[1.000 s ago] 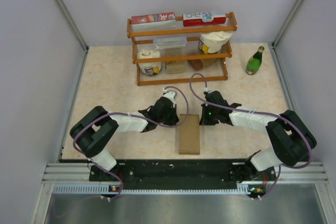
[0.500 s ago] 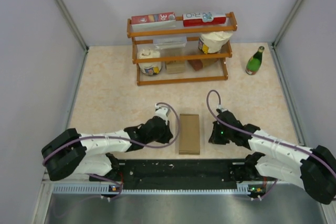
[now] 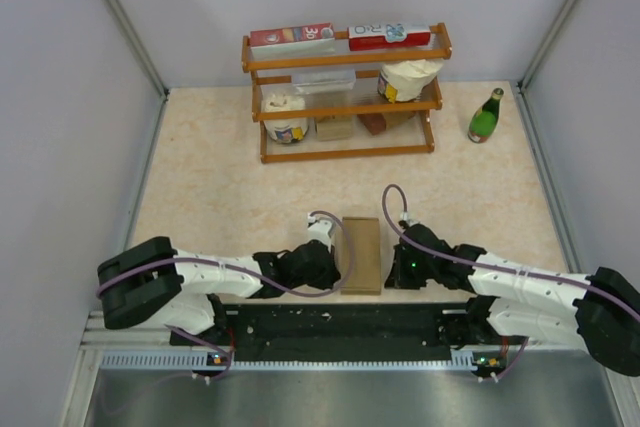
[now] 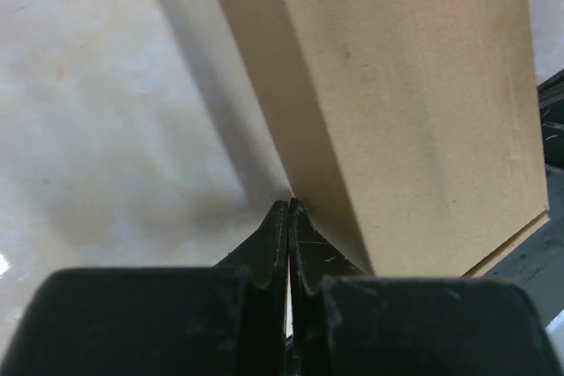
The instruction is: Fold the paper box
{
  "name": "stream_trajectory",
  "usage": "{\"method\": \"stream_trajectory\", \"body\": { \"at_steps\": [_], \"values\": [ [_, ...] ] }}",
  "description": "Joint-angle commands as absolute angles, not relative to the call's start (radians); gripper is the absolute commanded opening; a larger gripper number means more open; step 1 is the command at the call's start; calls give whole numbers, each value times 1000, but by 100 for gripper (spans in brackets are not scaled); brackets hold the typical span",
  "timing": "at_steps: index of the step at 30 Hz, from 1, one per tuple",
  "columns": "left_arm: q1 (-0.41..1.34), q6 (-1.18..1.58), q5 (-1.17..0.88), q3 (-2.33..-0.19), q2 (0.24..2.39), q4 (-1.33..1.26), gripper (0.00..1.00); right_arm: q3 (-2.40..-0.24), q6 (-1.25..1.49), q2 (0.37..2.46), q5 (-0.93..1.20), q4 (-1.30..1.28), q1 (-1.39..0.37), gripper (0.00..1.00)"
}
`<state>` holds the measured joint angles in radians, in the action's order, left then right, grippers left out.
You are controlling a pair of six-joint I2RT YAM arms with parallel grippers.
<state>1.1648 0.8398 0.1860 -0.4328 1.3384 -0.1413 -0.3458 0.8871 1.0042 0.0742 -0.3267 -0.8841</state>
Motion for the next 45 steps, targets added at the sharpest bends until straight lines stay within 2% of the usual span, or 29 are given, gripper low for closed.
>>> {"method": "stream_trajectory", "body": {
  "at_steps": [1,13,21,25,29,32,40,45],
  "values": [
    [1200,856,192,-475,1393,-164,0,-330,923,1019,95,-272,-917,0],
    [1262,896,184,-532,1462,-205,0,-339,971,1020,150,-189,-930,0],
    [1259,931,273,-517,1418,-115,1,-336,971,979,55,-264,-928,0],
    [1232,946,359,-517,1320,36,17,-359,962,983,9,-311,-928,0],
    [1218,986,468,-486,1165,170,50,-388,939,989,-40,-380,-930,0],
    [1218,1008,518,-468,1053,276,68,-390,931,982,-52,-426,-930,0],
    [1218,1048,593,-413,810,437,77,-377,948,971,-6,-479,-1005,0],
    [1218,1040,632,-407,727,477,81,-382,963,980,61,-355,-1031,0]
  ]
}}
